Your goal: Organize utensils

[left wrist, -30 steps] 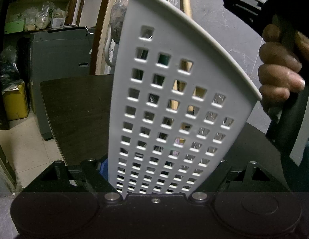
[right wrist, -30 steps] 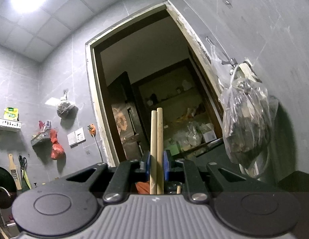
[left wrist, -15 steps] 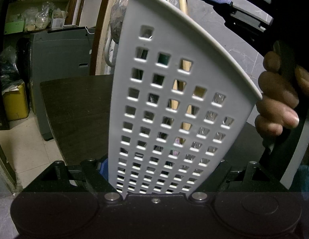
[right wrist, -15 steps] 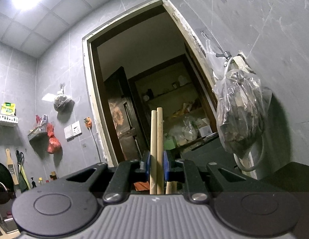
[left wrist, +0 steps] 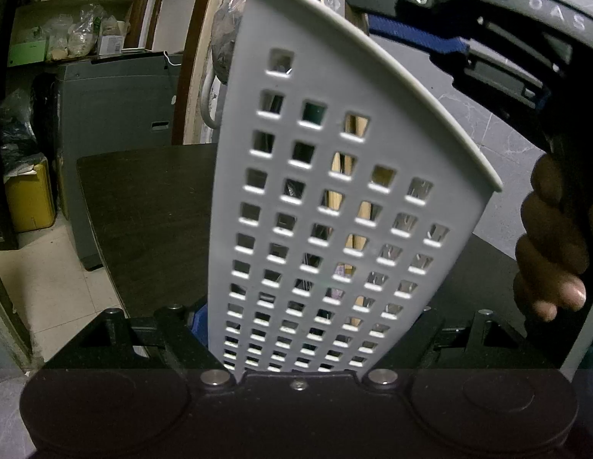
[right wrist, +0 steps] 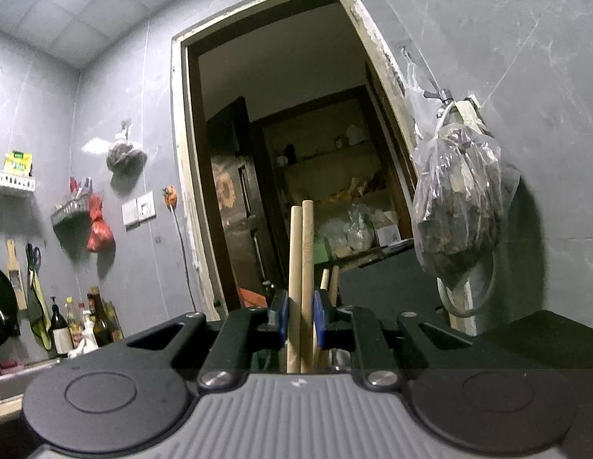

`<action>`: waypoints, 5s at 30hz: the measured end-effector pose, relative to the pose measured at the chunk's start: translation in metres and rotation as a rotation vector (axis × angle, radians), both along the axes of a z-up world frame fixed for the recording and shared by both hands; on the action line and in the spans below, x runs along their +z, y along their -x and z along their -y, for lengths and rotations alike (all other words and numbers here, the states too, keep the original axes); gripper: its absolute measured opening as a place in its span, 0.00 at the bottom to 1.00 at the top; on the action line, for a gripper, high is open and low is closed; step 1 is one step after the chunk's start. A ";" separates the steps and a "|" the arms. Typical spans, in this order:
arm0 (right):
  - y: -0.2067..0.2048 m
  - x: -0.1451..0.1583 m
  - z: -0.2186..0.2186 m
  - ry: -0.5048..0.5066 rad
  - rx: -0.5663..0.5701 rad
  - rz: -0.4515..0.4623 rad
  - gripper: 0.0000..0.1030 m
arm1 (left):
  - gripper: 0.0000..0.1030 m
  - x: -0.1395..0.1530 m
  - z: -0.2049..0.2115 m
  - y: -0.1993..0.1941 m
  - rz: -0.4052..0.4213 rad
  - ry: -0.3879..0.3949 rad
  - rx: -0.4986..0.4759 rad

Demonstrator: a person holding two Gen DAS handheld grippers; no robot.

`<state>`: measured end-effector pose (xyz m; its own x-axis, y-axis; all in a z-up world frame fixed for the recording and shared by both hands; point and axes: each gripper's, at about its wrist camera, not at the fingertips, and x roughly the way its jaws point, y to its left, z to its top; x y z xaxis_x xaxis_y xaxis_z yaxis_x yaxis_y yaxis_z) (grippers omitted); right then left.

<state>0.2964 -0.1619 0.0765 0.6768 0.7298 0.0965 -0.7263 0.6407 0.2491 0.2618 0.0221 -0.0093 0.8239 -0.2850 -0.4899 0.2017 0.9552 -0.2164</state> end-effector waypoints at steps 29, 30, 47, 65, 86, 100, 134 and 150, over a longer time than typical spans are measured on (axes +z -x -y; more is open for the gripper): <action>0.026 -0.008 0.012 0.071 -0.018 -0.006 0.77 | 0.80 0.001 -0.003 0.002 -0.001 0.005 0.011; 0.027 -0.008 0.013 0.071 -0.025 -0.005 0.81 | 0.80 0.001 -0.002 0.002 -0.001 0.005 0.012; 0.058 -0.014 0.038 0.016 -0.101 -0.029 1.00 | 0.99 0.008 0.001 0.024 0.051 -0.008 0.100; 0.133 -0.029 0.073 -0.051 -0.260 -0.111 1.00 | 0.99 0.033 0.007 0.124 0.207 -0.070 0.229; 0.199 -0.051 0.100 -0.049 -0.273 -0.144 1.00 | 0.99 0.043 0.021 0.205 0.286 -0.114 0.268; 0.249 -0.056 0.095 0.062 -0.307 -0.101 1.00 | 0.99 0.034 0.023 0.237 0.278 -0.161 0.301; 0.246 -0.077 0.083 0.186 -0.415 -0.206 1.00 | 0.99 0.010 0.014 0.239 0.224 -0.172 0.327; 0.244 -0.079 0.083 0.190 -0.417 -0.212 1.00 | 0.99 0.008 0.015 0.236 0.217 -0.176 0.320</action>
